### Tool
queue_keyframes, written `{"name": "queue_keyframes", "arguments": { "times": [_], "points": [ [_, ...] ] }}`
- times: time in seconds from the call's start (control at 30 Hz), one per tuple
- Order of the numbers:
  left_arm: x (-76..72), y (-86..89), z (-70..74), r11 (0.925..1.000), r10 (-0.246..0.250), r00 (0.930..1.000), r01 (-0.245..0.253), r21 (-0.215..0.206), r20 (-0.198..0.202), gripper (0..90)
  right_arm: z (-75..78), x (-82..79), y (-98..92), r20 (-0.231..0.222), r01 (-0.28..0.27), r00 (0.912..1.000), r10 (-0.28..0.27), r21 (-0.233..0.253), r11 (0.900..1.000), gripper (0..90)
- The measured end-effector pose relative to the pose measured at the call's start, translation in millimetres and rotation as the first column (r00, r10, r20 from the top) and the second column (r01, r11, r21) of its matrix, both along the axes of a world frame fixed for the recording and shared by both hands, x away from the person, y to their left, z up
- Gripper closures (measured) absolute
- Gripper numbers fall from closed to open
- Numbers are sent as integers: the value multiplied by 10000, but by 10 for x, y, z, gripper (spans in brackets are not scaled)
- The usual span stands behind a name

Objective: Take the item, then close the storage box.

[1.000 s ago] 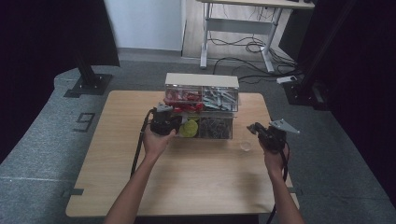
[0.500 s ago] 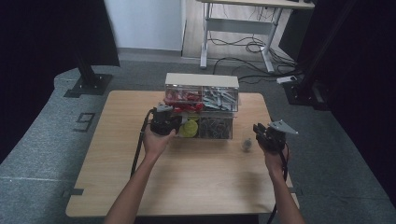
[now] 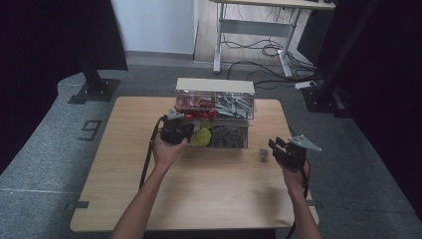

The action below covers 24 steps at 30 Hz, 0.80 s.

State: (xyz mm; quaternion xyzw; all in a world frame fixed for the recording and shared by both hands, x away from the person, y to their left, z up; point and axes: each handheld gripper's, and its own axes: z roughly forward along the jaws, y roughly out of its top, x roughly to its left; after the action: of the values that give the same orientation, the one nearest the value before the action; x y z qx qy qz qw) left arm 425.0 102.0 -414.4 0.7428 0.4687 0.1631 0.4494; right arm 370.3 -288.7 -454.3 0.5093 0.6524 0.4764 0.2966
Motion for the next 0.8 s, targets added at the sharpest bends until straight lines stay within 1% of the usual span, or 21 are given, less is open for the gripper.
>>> {"name": "queue_keyframes", "arguments": {
  "times": [0.07,0.17,0.43,0.6,0.73,0.8],
  "points": [
    [-1,1,-1,10000,6,10000,-6,-1,-1,899,-40,-46,-8,-43,-82,10000,83,184,9998,633],
    [-8,1,-1,10000,-23,10000,23,23,21,900,-113,-120,1,-85,-231,9997,233,166,9996,622],
    [-13,2,-11,10000,-52,10000,52,1,8,900,-262,-312,9,-46,-458,9989,461,593,9972,617],
    [-23,8,-12,10000,-8,10000,8,-13,7,900,-341,-419,39,-30,-605,9981,608,684,9958,615],
    [-29,14,-23,10000,9,10000,-9,62,-23,900,-377,-463,49,21,-740,9973,740,731,9946,615],
    [-33,18,-26,10000,19,10000,-18,53,-36,900,-392,-467,44,-22,-775,9970,778,741,9942,614]
  ]
}}
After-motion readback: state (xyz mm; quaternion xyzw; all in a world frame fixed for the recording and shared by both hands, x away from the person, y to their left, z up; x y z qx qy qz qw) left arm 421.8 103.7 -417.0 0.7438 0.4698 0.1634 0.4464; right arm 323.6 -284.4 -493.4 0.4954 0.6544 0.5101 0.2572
